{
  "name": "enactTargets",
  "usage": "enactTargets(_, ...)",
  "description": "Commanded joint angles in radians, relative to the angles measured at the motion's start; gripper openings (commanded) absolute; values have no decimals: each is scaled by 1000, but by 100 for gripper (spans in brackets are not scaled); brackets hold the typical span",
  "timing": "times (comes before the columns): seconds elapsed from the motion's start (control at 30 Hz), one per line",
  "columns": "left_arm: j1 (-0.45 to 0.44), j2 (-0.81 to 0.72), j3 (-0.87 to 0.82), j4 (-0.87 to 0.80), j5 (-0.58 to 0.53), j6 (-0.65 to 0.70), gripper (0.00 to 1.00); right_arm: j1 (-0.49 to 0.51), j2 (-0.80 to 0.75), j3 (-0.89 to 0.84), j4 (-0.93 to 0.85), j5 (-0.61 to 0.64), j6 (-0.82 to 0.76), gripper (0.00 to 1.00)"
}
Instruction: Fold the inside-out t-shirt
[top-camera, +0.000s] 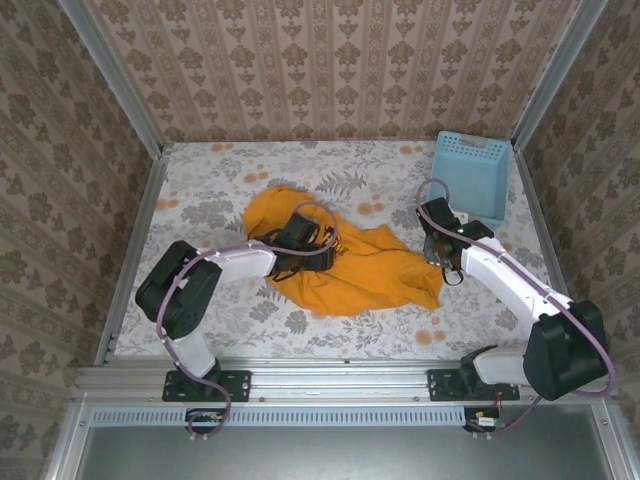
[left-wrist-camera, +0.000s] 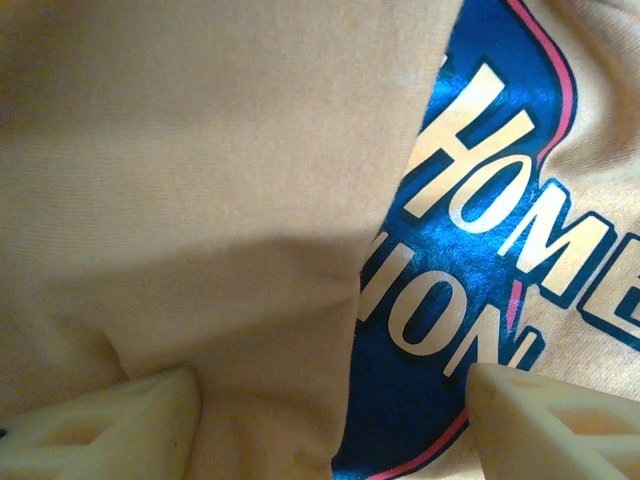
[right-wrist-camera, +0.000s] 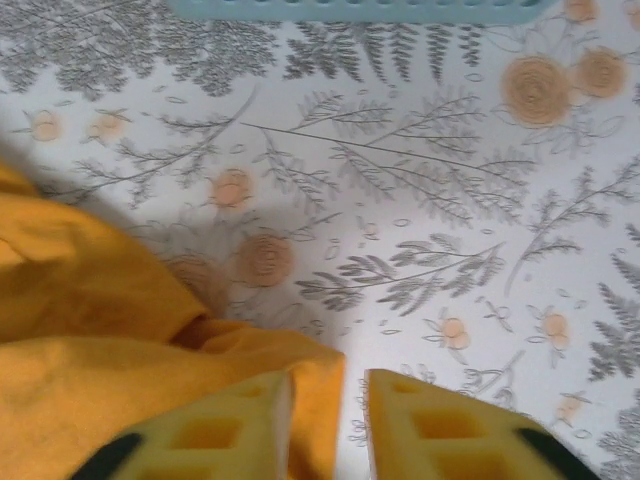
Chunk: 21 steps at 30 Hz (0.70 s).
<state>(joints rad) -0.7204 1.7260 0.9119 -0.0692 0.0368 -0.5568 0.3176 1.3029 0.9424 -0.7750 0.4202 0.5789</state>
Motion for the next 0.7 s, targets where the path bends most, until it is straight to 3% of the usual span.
enactTargets(0.0,1,-79,-31,-68,124,24,71,21,-54,44,-32,49,-20,45)
enactTargets(0.1,30,-245,-53,-71,144,39,76,123,-95,50,17,34,-15,58)
enactTargets(0.2,88,-291,17,-183,20,96,82,178,-69,27,127,-81,10,62)
enactTargets(0.3,204,-209,127,-282,5,69,82,216,11,18,233,-183,30,65)
enactTargets(0.43,301,-86,252,-316,-1,43,83,284,134,52,298,-198,43,70)
enactTargets(0.67,277,92,435,-306,90,93,88,357,233,56,315,-196,97,77)
